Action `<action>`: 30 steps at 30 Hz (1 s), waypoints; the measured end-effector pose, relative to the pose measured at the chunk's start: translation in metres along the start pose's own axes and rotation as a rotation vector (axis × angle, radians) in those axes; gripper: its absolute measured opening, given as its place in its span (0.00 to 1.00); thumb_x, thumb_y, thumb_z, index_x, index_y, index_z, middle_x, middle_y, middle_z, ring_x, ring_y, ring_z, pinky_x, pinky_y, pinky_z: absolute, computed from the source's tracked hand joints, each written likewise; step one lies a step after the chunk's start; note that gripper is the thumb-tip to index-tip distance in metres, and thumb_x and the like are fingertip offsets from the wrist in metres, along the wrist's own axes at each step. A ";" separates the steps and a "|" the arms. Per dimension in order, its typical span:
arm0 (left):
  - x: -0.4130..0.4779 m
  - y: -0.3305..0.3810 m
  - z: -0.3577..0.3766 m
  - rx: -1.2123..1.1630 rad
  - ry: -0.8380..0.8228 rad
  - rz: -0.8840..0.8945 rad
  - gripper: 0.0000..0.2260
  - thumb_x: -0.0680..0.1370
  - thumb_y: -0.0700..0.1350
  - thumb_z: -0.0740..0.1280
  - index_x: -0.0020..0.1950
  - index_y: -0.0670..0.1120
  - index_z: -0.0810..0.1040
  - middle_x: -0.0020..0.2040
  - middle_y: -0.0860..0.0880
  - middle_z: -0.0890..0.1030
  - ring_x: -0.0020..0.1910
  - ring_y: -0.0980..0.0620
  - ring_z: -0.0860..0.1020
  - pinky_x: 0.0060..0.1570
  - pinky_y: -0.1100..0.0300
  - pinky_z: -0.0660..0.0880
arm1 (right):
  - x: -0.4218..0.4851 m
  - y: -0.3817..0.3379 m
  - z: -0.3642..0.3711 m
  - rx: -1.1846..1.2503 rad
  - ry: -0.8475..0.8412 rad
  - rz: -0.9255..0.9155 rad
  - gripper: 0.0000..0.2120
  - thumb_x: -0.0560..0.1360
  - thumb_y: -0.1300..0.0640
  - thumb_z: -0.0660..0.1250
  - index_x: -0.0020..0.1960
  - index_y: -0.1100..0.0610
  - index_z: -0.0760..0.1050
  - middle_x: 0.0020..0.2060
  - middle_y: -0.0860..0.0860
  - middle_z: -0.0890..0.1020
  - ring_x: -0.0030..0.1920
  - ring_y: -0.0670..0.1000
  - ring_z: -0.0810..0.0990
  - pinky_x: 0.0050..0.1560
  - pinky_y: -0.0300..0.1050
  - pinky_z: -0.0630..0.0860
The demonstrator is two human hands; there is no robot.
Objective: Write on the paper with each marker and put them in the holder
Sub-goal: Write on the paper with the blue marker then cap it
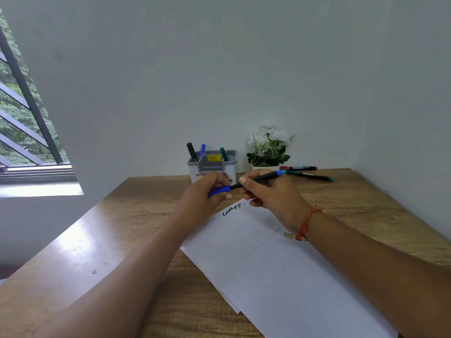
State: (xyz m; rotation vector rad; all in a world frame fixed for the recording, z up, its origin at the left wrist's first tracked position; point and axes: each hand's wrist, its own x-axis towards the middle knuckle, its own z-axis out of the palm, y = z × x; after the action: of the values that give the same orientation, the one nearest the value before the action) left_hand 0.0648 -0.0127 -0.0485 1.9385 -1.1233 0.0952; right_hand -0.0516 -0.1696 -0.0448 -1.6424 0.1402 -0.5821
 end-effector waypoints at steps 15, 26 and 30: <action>0.000 0.001 0.001 0.011 0.044 -0.016 0.07 0.73 0.46 0.76 0.47 0.53 0.79 0.38 0.60 0.78 0.35 0.66 0.74 0.36 0.74 0.67 | 0.003 -0.003 -0.004 0.146 -0.053 0.120 0.10 0.81 0.52 0.68 0.43 0.55 0.79 0.36 0.55 0.85 0.33 0.48 0.80 0.35 0.40 0.78; -0.001 0.004 0.002 -0.133 0.032 -0.088 0.08 0.71 0.43 0.78 0.44 0.52 0.81 0.40 0.52 0.83 0.37 0.57 0.79 0.42 0.62 0.74 | 0.008 0.001 -0.016 0.155 -0.184 0.140 0.06 0.80 0.55 0.69 0.47 0.56 0.80 0.40 0.57 0.85 0.35 0.47 0.81 0.38 0.39 0.79; -0.003 0.011 0.003 -0.243 0.054 -0.161 0.09 0.69 0.43 0.79 0.45 0.47 0.82 0.41 0.47 0.83 0.37 0.53 0.80 0.42 0.57 0.79 | 0.008 -0.003 -0.015 0.202 -0.196 0.187 0.07 0.80 0.54 0.68 0.48 0.57 0.79 0.40 0.56 0.86 0.36 0.46 0.83 0.37 0.38 0.80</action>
State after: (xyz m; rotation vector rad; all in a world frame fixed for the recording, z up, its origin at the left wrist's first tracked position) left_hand 0.0540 -0.0154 -0.0449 1.7897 -0.8962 -0.0726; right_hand -0.0517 -0.1856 -0.0392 -1.4618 0.0864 -0.2813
